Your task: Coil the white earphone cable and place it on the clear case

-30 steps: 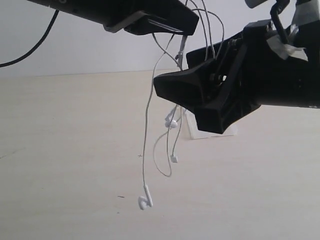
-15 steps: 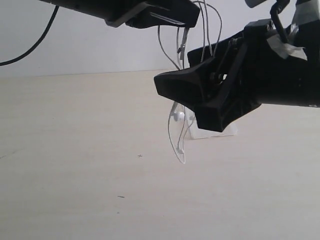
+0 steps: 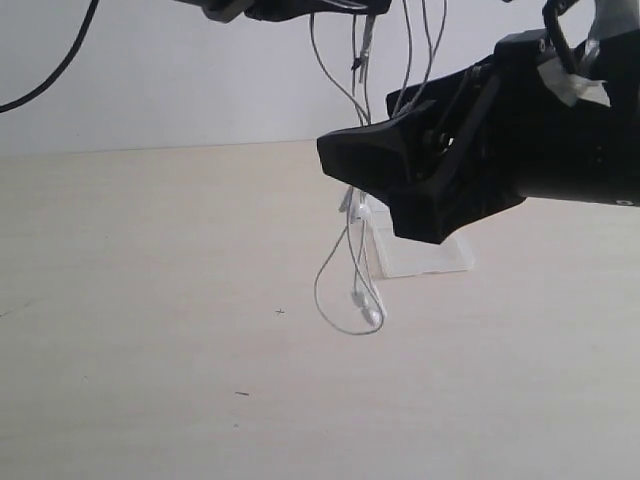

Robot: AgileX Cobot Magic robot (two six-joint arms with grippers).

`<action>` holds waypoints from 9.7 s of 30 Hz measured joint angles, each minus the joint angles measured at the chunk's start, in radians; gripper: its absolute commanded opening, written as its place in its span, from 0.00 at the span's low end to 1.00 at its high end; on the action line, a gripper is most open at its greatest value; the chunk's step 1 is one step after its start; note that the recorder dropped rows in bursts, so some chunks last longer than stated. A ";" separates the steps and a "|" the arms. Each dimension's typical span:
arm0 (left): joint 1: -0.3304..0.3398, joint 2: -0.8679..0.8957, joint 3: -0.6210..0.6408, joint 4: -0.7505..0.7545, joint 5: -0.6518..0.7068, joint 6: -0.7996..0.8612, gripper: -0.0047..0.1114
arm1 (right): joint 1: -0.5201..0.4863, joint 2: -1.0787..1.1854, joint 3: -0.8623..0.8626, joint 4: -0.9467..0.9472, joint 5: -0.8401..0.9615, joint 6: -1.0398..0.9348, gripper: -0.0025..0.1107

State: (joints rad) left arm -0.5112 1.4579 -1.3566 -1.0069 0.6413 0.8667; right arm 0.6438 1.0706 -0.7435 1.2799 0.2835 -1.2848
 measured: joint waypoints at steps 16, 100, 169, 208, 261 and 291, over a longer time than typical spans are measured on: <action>0.025 0.000 0.000 0.061 -0.100 -0.013 0.04 | 0.000 0.000 0.000 0.000 0.000 0.020 0.61; -0.069 -0.052 0.000 0.055 -0.062 -0.055 0.04 | 0.000 0.077 -0.023 0.001 -0.209 0.014 0.02; -0.068 0.016 0.043 0.065 -0.110 -0.080 0.55 | 0.000 0.148 -0.089 -0.002 -0.656 -0.354 0.02; 0.137 -0.060 0.110 0.808 0.152 -0.563 0.04 | 0.000 0.148 -0.168 0.427 -0.696 -0.809 0.02; 0.199 -0.062 0.819 0.587 -0.641 -0.552 0.04 | -0.003 0.516 -0.322 0.477 -0.854 -0.809 0.02; 0.199 -0.062 0.819 0.579 -0.641 -0.552 0.04 | -0.020 0.232 -0.320 0.473 -0.352 -0.050 0.02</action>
State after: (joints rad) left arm -0.3126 1.3959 -0.5375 -0.4281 0.0000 0.3144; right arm 0.6234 1.3025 -1.0636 1.7532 -0.0680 -1.3343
